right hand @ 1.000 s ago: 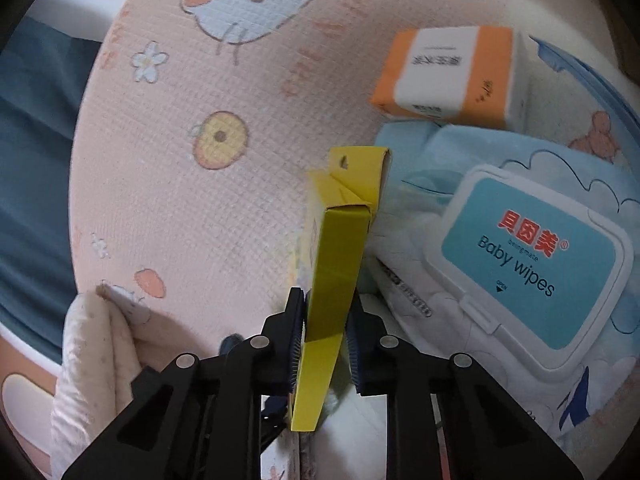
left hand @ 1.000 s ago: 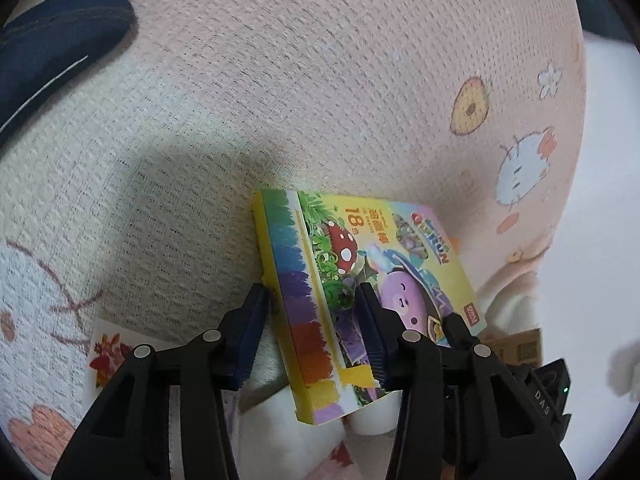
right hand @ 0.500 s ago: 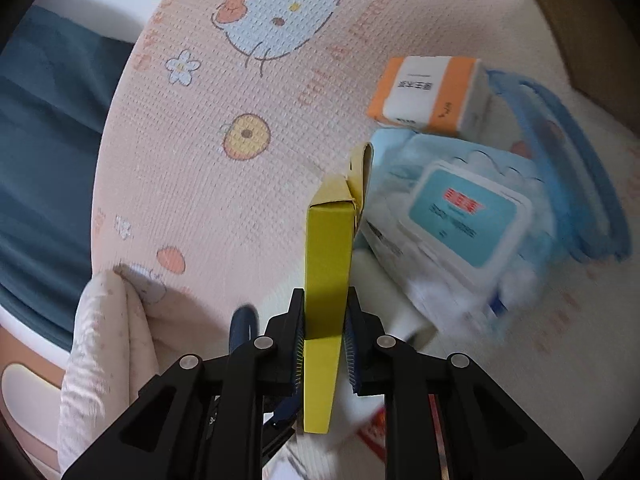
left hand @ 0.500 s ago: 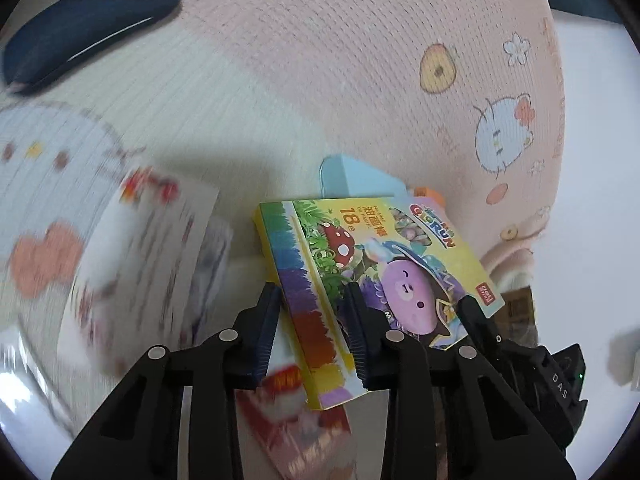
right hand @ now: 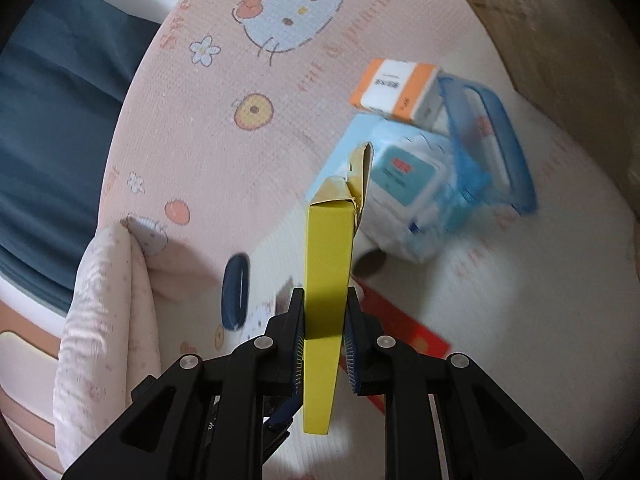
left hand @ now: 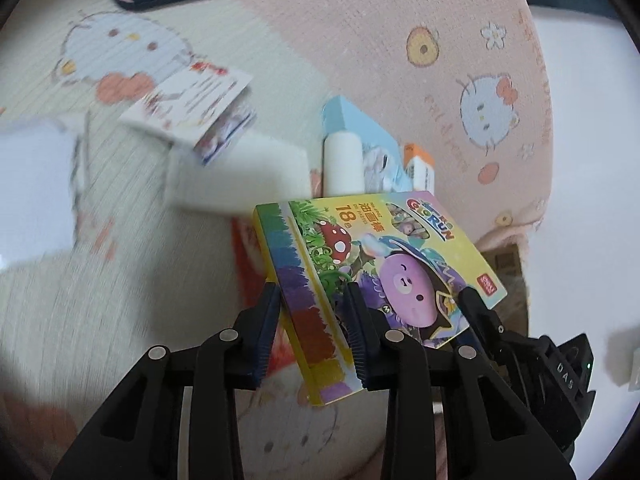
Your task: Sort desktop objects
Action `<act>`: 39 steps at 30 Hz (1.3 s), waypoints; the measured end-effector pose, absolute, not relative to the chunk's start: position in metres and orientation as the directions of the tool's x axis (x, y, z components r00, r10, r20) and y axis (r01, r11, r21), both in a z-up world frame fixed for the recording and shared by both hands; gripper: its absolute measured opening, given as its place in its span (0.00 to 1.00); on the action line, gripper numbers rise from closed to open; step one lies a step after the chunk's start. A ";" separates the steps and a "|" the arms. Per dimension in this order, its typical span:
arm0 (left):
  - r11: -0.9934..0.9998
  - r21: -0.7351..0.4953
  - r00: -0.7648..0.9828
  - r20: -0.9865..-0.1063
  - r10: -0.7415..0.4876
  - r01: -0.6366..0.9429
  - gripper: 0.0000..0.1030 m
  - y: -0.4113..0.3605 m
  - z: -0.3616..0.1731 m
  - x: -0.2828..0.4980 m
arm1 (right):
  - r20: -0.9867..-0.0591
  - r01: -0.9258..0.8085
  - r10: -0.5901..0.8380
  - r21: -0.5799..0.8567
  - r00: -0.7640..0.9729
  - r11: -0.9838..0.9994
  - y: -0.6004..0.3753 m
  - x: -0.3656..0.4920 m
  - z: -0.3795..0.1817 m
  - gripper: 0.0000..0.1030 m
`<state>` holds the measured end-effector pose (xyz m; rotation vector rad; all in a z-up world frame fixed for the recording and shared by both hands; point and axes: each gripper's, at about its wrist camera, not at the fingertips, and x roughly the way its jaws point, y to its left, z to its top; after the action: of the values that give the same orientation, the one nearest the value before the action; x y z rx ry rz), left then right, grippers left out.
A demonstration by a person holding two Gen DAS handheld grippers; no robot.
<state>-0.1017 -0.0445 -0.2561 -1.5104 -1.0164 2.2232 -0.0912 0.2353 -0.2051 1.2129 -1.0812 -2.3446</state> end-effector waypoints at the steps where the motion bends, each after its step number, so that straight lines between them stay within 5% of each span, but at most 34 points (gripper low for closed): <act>1: -0.729 -0.666 -0.406 -0.717 0.566 0.160 0.35 -0.042 -0.260 -0.095 | -0.587 -0.087 -0.553 0.728 -0.591 -0.680 0.238 -0.088 -0.208 0.15; 15: -0.748 -0.651 -0.398 -0.725 0.563 0.129 0.35 -0.042 -0.273 -0.069 | -0.628 -0.196 -0.609 0.756 -0.485 -0.624 0.274 -0.057 -0.253 0.18; 18: -0.723 -0.679 -0.421 -0.697 0.581 0.128 0.35 -0.047 -0.269 -0.070 | -0.708 -0.269 -0.556 0.692 -0.436 -0.670 0.274 -0.057 -0.257 0.25; 19: -0.718 -0.685 -0.433 -0.688 0.583 0.123 0.38 -0.048 -0.266 -0.071 | -0.742 -0.302 -0.528 0.658 -0.413 -0.690 0.276 -0.056 -0.261 0.34; 23: -0.746 -0.661 -0.505 -0.671 0.543 0.076 0.59 -0.048 -0.247 -0.072 | -0.729 -0.345 -0.531 0.677 -0.432 -0.650 0.286 -0.046 -0.267 0.54; 27: -0.761 -0.647 -0.513 -0.671 0.535 0.052 0.61 -0.042 -0.240 -0.083 | -0.732 -0.346 -0.498 0.668 -0.465 -0.659 0.291 -0.040 -0.262 0.58; 33: -0.815 -0.579 -0.492 -0.710 0.503 0.002 0.61 -0.025 -0.237 -0.113 | -0.754 -0.350 -0.491 0.645 -0.436 -0.680 0.287 -0.045 -0.269 0.58; 39: -0.904 -0.374 -0.363 -0.829 0.425 -0.206 0.61 0.014 -0.232 -0.151 | -0.755 -0.347 -0.496 0.644 -0.428 -0.681 0.288 -0.048 -0.279 0.58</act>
<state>-0.1512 0.0143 -0.2323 -1.4889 -0.2905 2.2987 -0.0477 0.2880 -0.2794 1.6210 -1.2059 -2.2739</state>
